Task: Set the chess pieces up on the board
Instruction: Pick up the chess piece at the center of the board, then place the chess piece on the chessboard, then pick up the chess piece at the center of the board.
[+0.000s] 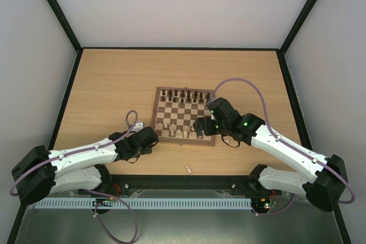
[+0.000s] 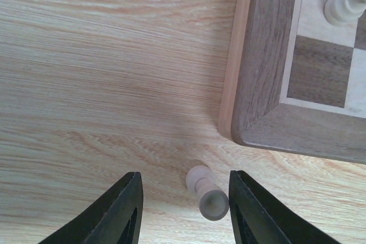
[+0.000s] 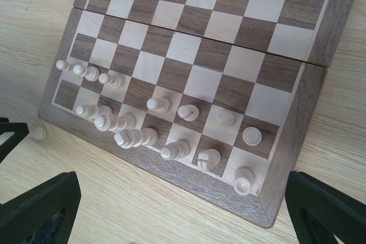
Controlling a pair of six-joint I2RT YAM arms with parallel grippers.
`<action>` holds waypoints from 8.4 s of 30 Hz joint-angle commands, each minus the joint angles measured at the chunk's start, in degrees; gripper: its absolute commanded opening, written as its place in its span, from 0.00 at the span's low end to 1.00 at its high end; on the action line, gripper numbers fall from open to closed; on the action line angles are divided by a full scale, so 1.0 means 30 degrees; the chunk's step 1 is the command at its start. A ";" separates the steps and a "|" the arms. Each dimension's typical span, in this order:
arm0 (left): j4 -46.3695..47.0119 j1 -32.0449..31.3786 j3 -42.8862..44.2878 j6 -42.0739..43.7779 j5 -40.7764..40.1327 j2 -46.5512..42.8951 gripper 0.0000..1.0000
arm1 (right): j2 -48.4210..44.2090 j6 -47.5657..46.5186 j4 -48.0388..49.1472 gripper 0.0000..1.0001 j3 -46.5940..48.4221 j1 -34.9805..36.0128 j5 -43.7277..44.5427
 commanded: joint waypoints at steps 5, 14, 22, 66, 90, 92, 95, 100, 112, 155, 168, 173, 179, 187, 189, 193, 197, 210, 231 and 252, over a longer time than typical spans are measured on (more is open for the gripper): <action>-0.0091 -0.0731 -0.0322 -0.0326 -0.0562 0.0549 0.55 | 0.0256 -0.0233 -0.0036 0.98 -0.0219 -0.0037 0.0065; -0.0397 -0.1109 0.0104 -0.0529 -0.1162 0.1559 0.37 | 0.0220 -0.0264 -0.0001 0.99 -0.0234 -0.0053 0.0039; -0.0465 -0.1478 0.0225 -0.0891 -0.1511 0.1992 0.35 | 0.0348 -0.0306 -0.0009 0.99 -0.0199 -0.0037 -0.0024; -0.0894 -0.1886 0.0995 -0.0818 -0.2187 0.2374 0.19 | 0.0603 -0.0410 0.0074 0.99 -0.0253 -0.0056 -0.0509; -0.2694 -0.1743 0.6783 0.2471 -0.2340 0.4434 0.12 | 0.0523 -0.0409 0.0089 0.99 -0.0257 -0.0055 -0.0175; -0.2172 -0.1381 0.6667 0.2883 -0.2029 0.4656 0.12 | 0.0491 -0.0400 0.0082 0.99 -0.0257 -0.0057 -0.0106; -0.1641 -0.0834 0.6512 0.3392 -0.1706 0.4926 0.12 | 0.0492 -0.0409 0.0079 0.99 -0.0259 -0.0059 -0.0164; -0.0820 -0.0428 0.6427 0.3935 -0.1371 0.5425 0.12 | 0.0399 -0.0380 0.0092 0.99 -0.0252 -0.0045 -0.0201; -0.0050 -0.0165 0.6555 0.4355 -0.1074 0.7093 0.12 | 0.0377 -0.0409 0.0113 0.99 -0.0303 -0.0036 -0.0425; 0.0301 0.0299 0.5724 0.4247 -0.1651 0.6964 0.30 | 0.0551 -0.0462 0.0196 0.99 -0.0357 -0.0052 -0.0685; -0.0672 -0.1436 0.6583 0.4106 -0.2322 0.2305 0.48 | 0.0879 -0.0379 0.0016 0.99 -0.0233 -0.0052 -0.0152; -0.0279 -0.1831 0.5430 0.4265 -0.1600 -0.0936 0.57 | 0.1350 -0.0412 -0.0078 0.98 -0.0162 -0.0037 -0.0121; 0.0709 -0.1887 0.3766 0.4463 -0.0234 -0.4167 0.67 | 0.1212 -0.0190 -0.0921 0.96 0.0208 -0.0052 -0.0924; 0.2087 -0.1870 0.1691 0.4575 0.0215 -0.7275 0.98 | 0.0354 0.0820 -0.5253 0.79 0.1509 0.0509 -0.2192; 0.2167 -0.1886 0.1257 0.4606 0.0107 -0.8022 0.99 | 0.0028 0.1245 -0.6210 0.77 0.1966 0.1223 -0.2379; 0.2207 -0.1871 0.0939 0.4662 -0.0050 -0.9328 0.99 | 0.0457 0.2408 -0.7576 0.71 0.2806 0.3242 -0.2400; 0.1862 -0.1877 0.0929 0.4744 -0.0358 -1.0539 0.99 | 0.2337 0.3293 -0.8554 0.70 0.3815 0.5608 -0.2134; 0.1654 -0.1882 0.0487 0.4614 -0.0285 -1.3954 0.99 | 0.8190 0.4000 -1.1282 0.61 0.7369 0.7681 -0.1100; 0.2031 -0.1895 0.0133 0.4788 0.0305 -1.5186 0.99 | 1.4817 0.2133 -1.1549 0.37 0.9343 0.7790 -0.2104; 0.2074 -0.1912 0.0083 0.4852 0.0214 -1.5244 0.99 | 1.6613 0.1600 -1.0295 0.33 0.8897 0.8239 -0.2910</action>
